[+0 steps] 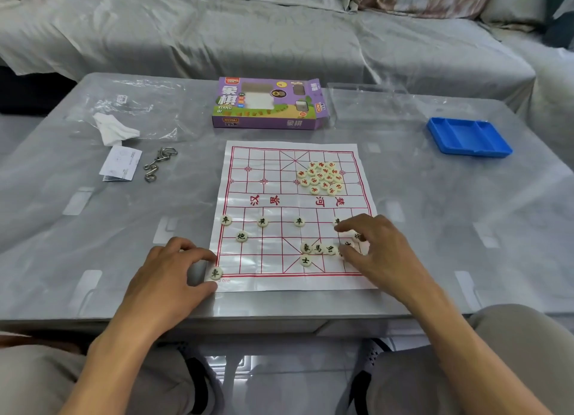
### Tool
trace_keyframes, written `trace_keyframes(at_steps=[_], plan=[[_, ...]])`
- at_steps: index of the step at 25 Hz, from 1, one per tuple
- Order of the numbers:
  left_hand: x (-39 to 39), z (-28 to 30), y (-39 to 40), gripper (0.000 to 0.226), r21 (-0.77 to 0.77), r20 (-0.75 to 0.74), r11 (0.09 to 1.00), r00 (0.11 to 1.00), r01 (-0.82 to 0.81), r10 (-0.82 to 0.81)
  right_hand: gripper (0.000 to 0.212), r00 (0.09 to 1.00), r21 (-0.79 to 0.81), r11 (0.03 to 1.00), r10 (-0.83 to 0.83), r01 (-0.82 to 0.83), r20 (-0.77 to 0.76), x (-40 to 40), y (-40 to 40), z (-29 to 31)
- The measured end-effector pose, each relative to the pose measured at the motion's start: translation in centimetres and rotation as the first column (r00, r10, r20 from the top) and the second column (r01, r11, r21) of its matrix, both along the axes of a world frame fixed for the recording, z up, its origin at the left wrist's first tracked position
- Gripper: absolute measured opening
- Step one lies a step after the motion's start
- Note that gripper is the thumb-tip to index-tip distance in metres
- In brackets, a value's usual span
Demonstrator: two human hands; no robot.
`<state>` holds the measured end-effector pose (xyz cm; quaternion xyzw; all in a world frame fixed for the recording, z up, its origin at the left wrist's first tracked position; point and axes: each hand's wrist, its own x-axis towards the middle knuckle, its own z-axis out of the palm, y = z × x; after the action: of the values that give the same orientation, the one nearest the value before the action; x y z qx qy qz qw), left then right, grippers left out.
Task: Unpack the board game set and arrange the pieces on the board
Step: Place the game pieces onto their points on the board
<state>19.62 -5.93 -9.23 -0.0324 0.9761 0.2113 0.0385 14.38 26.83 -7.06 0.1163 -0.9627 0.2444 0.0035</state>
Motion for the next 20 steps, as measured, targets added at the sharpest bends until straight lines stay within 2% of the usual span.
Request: trace_keyframes(at_steps=[3,9,14,17,20], plan=[[0.1,0.0,0.0,0.039,-0.006,0.006,1.000,1.000,-0.005,0.005,0.027,0.996,-0.009,0.996,-0.090,0.090,0.018,0.6,1.8,0.7],[0.5,0.8,0.3,0.039,0.008,0.003,1.000,1.000,0.006,-0.006,0.024,0.996,0.037,0.998,-0.048,0.045,0.079,1.4,0.6,0.4],[0.5,0.4,0.1,0.039,-0.003,-0.005,1.000,1.000,0.006,-0.006,0.012,0.991,0.005,0.998,-0.068,0.068,0.119,1.5,0.2,0.7],[0.3,0.3,0.1,0.037,0.003,-0.019,1.000,1.000,0.007,-0.007,0.015,0.976,-0.046,0.989,-0.129,0.139,0.177,1.6,1.7,1.4],[0.2,0.3,0.2,0.038,-0.014,-0.009,1.000,1.000,0.006,-0.006,0.012,0.969,0.014,0.981,-0.194,0.194,0.156,1.7,3.1,1.4]])
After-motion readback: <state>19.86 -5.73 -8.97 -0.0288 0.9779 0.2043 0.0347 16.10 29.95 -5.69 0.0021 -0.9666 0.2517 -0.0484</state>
